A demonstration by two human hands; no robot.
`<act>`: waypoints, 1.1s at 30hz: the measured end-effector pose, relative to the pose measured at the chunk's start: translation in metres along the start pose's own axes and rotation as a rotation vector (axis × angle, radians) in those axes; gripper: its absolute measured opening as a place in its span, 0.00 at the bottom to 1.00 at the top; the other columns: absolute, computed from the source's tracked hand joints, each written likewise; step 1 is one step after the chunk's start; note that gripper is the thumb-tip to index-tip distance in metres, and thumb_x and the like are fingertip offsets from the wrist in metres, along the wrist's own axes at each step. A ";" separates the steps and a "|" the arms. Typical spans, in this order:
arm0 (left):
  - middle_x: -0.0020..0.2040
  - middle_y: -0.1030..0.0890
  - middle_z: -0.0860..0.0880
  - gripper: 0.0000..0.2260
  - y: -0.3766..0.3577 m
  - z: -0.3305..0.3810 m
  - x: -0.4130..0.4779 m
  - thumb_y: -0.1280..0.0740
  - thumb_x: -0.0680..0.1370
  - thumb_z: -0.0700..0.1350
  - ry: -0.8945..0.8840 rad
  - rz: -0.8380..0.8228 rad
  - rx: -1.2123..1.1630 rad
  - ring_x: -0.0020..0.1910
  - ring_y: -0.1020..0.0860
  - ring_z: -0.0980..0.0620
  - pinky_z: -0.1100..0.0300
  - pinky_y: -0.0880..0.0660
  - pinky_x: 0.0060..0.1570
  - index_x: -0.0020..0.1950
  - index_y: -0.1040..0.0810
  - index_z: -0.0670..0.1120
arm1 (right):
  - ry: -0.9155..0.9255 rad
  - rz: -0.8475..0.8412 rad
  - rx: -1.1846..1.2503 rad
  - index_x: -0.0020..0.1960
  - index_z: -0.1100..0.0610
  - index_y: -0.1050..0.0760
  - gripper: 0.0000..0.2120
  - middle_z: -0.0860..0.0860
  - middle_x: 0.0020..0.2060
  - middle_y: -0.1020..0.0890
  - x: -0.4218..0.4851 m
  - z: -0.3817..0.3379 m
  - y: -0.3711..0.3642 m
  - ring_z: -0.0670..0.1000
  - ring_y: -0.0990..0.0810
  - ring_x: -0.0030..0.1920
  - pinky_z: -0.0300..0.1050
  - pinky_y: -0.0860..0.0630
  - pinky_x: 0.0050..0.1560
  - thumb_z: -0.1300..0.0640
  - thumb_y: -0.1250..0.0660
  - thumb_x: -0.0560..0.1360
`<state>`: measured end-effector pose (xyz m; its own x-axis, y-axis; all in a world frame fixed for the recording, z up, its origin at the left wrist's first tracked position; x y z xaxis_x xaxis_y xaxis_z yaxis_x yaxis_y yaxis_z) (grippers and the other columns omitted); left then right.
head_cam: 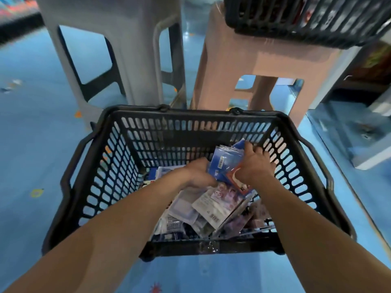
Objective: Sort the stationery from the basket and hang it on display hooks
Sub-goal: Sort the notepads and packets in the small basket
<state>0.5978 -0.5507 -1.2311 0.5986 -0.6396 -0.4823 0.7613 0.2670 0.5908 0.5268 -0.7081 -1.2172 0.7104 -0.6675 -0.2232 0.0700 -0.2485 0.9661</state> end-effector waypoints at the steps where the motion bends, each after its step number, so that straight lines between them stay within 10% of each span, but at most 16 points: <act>1: 0.62 0.22 0.47 0.16 0.000 0.000 -0.002 0.25 0.76 0.44 0.006 -0.004 -0.005 0.55 0.24 0.50 0.56 0.25 0.58 0.61 0.26 0.50 | -0.008 0.000 -0.014 0.80 0.51 0.48 0.44 0.56 0.75 0.35 -0.002 0.001 0.003 0.61 0.39 0.76 0.64 0.37 0.73 0.47 0.27 0.72; 8: 0.73 0.29 0.45 0.33 0.004 -0.015 -0.012 0.26 0.78 0.49 0.115 -0.059 -0.015 0.67 0.26 0.46 0.52 0.25 0.67 0.78 0.37 0.43 | 0.035 -0.045 -0.027 0.70 0.51 0.30 0.29 0.53 0.70 0.30 -0.018 -0.005 0.006 0.60 0.35 0.72 0.67 0.36 0.70 0.47 0.29 0.71; 14: 0.60 0.22 0.45 0.18 0.009 -0.012 -0.028 0.35 0.83 0.54 0.153 -0.011 -0.193 0.54 0.22 0.48 0.50 0.24 0.60 0.65 0.25 0.43 | 0.143 -0.013 -0.078 0.61 0.48 0.28 0.22 0.51 0.50 0.25 -0.040 -0.013 0.011 0.58 0.22 0.57 0.57 0.21 0.59 0.48 0.24 0.71; 23: 0.71 0.28 0.44 0.22 0.024 -0.023 -0.061 0.40 0.86 0.54 0.258 0.014 -0.513 0.66 0.26 0.46 0.54 0.24 0.62 0.78 0.34 0.46 | 0.230 0.080 -0.126 0.55 0.48 0.26 0.18 0.49 0.44 0.20 -0.061 -0.025 0.028 0.53 0.21 0.46 0.49 0.21 0.55 0.48 0.22 0.71; 26: 0.77 0.33 0.40 0.21 0.022 -0.027 -0.068 0.40 0.86 0.55 0.299 0.004 -0.744 0.71 0.27 0.40 0.42 0.21 0.63 0.77 0.33 0.49 | 0.343 0.091 -0.174 0.58 0.48 0.27 0.12 0.50 0.45 0.22 -0.075 -0.031 0.030 0.56 0.20 0.51 0.50 0.23 0.56 0.51 0.29 0.77; 33: 0.54 0.19 0.33 0.20 0.011 -0.038 -0.061 0.32 0.82 0.54 0.420 -0.002 -1.304 0.52 0.18 0.33 0.35 0.22 0.60 0.60 0.26 0.37 | 0.525 0.015 -0.039 0.60 0.43 0.23 0.13 0.49 0.48 0.17 -0.085 -0.049 0.029 0.52 0.20 0.48 0.42 0.26 0.50 0.57 0.32 0.79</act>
<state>0.5790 -0.4815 -1.2193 0.4488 -0.4385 -0.7786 0.3029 0.8944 -0.3291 0.5028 -0.6244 -1.1637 0.9660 -0.2269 -0.1237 0.0758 -0.2090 0.9750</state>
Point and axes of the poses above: each hand's wrist, its own x-axis towards the middle knuckle, its own y-axis out of the back of the hand, z = x × y, the point moved 4 cm from there along x, towards the middle knuckle
